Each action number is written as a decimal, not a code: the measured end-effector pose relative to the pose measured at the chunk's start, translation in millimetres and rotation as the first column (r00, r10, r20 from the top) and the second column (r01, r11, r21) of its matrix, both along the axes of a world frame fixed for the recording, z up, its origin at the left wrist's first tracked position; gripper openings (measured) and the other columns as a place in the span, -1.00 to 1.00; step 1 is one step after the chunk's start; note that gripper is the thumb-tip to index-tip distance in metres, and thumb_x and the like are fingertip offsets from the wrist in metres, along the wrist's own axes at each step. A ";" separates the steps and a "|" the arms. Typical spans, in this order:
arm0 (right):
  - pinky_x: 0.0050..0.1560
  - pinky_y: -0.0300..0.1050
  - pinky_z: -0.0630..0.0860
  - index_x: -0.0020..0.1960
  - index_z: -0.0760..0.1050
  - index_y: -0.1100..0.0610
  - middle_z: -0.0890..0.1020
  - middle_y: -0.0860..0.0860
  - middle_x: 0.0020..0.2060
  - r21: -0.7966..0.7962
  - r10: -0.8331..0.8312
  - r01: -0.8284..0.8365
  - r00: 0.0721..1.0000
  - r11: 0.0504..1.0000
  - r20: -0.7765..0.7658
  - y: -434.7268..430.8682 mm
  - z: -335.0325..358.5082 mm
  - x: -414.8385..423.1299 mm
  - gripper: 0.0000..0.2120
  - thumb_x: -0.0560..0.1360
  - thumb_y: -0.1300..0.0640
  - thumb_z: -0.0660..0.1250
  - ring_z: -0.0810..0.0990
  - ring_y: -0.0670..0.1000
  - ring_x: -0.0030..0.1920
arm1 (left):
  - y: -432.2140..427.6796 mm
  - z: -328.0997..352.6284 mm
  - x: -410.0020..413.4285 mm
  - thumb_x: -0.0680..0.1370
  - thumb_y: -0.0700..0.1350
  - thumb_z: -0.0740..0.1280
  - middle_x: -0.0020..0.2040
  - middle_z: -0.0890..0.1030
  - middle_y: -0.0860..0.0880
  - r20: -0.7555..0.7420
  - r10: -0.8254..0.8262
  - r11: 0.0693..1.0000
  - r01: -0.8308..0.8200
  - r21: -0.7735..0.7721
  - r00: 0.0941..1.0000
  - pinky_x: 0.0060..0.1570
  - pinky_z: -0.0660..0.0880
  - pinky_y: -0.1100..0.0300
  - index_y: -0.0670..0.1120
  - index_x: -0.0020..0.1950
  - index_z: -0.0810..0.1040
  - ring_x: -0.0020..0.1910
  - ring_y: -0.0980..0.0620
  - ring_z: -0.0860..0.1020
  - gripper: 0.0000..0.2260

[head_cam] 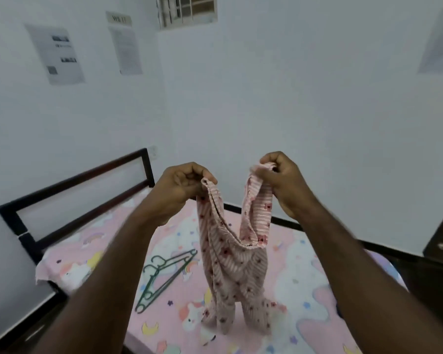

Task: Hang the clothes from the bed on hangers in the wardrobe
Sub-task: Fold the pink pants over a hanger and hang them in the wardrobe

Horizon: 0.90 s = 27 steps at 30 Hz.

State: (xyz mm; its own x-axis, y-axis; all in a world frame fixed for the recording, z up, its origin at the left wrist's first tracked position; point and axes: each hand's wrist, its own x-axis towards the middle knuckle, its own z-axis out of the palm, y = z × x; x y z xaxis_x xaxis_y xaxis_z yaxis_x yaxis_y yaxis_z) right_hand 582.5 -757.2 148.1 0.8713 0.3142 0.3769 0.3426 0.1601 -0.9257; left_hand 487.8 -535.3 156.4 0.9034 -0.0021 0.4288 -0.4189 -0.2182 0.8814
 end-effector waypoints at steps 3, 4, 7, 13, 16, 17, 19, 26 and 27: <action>-0.14 0.01 0.51 0.06 0.40 -0.02 0.63 0.18 -0.13 -0.238 0.010 0.016 0.994 0.971 0.106 7.4 -16.4 -15.5 -0.59 0.41 0.41 0.38 0.58 0.10 -0.23 | -10.4 -18.3 2.5 0.49 -0.44 0.35 -0.16 0.65 -0.11 -0.060 0.007 1.000 -0.005 0.030 0.998 -0.10 0.54 0.21 -0.23 -0.06 0.59 -0.14 -0.05 0.59 -0.86; -0.14 0.06 0.54 0.10 0.38 -0.04 0.65 0.22 -0.11 -0.254 0.045 -0.021 0.995 0.967 0.091 9.0 -20.0 -19.5 -0.57 0.42 0.38 0.39 0.61 0.19 -0.21 | -12.4 -23.9 2.8 0.49 -0.44 0.35 -0.17 0.65 -0.09 -0.071 0.008 0.999 -0.006 0.034 0.997 -0.10 0.55 0.24 -0.22 -0.06 0.59 -0.14 -0.03 0.59 -0.85; -0.08 0.11 0.60 0.10 0.41 0.05 0.72 0.13 -0.15 -0.292 0.056 -0.024 0.993 0.956 0.102 12.8 -23.8 -29.6 -0.65 0.44 0.33 0.44 0.70 0.15 -0.16 | -16.6 -35.1 4.2 0.50 -0.40 0.35 -0.16 0.68 0.00 -0.069 0.014 0.999 -0.011 0.043 0.998 -0.06 0.53 0.29 -0.17 -0.05 0.61 -0.11 0.07 0.63 -0.84; -0.03 -0.13 0.60 -0.04 0.61 0.14 0.72 -0.01 -0.15 -0.334 0.057 0.011 0.979 0.943 0.194 14.0 -33.0 -39.3 -0.92 0.50 0.28 0.41 0.70 -0.07 -0.12 | -23.0 -46.2 3.5 0.51 -0.37 0.36 -0.11 0.67 -0.07 -0.035 0.042 0.999 -0.042 -0.004 0.999 -0.03 0.53 0.25 -0.19 -0.03 0.61 -0.10 0.04 0.63 -0.89; -0.01 -0.12 0.60 -0.03 0.64 0.11 0.72 -0.02 -0.14 -0.346 0.073 -0.002 0.979 0.938 0.192 10.5 -34.7 -40.0 -0.90 0.49 0.26 0.43 0.70 -0.05 -0.12 | -24.3 -49.6 2.9 0.52 -0.35 0.35 0.12 0.63 -0.09 -0.038 0.019 0.999 -0.020 -0.025 0.999 0.06 0.52 0.22 -0.21 -0.03 0.57 0.07 0.04 0.62 -0.92; -0.02 -0.11 0.60 -0.03 0.65 0.10 0.72 -0.03 -0.14 -0.350 0.083 -0.010 0.978 0.937 0.194 9.4 -34.3 -41.0 -0.90 0.49 0.25 0.43 0.69 -0.06 -0.13 | -25.3 -50.2 2.4 0.53 -0.35 0.34 0.17 0.62 -0.08 -0.059 -0.015 0.999 0.013 -0.044 0.998 0.10 0.53 0.21 -0.21 -0.03 0.55 0.12 0.04 0.62 -0.92; -0.04 -0.12 0.59 -0.02 0.67 0.09 0.72 -0.05 -0.15 -0.364 0.095 -0.019 0.976 0.931 0.194 7.3 -33.7 -43.0 -0.90 0.49 0.24 0.43 0.68 -0.09 -0.17 | -27.4 -51.3 1.4 0.52 -0.33 0.33 0.05 0.66 -0.07 -0.091 -0.079 0.994 0.072 -0.084 0.993 0.07 0.54 0.22 -0.22 -0.03 0.51 0.04 0.03 0.63 -0.94; -0.01 -0.15 0.59 -0.09 0.62 0.01 0.70 -0.06 -0.18 -0.316 -0.067 0.123 0.981 0.941 0.184 -26.0 -48.9 -46.4 -0.87 0.44 0.22 0.48 0.68 -0.07 -0.12 | -29.7 -63.6 0.5 0.51 -0.36 0.35 -0.21 0.63 -0.03 -0.086 -0.001 0.994 -0.009 -0.111 0.996 -0.14 0.49 0.24 -0.18 -0.09 0.55 -0.19 0.05 0.56 -0.90; -0.05 -0.20 0.56 -0.15 0.63 0.04 0.70 -0.08 -0.22 -0.342 -0.090 0.152 0.978 0.927 0.190 -35.5 -55.1 -48.0 -0.90 0.43 0.22 0.48 0.66 -0.12 -0.16 | -29.6 -65.9 -0.2 0.52 -0.37 0.34 -0.22 0.63 0.00 -0.090 0.007 0.994 -0.016 -0.105 0.996 -0.15 0.48 0.25 -0.18 -0.09 0.55 -0.20 0.07 0.55 -0.89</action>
State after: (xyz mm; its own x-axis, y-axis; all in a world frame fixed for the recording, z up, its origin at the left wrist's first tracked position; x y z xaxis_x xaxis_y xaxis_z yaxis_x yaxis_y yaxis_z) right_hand 534.5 -792.7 93.1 0.8447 0.3497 0.4051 0.4940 -0.2185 -0.8416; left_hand 487.6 -564.9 90.5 0.9378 0.0496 0.3435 -0.3353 -0.1264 0.9336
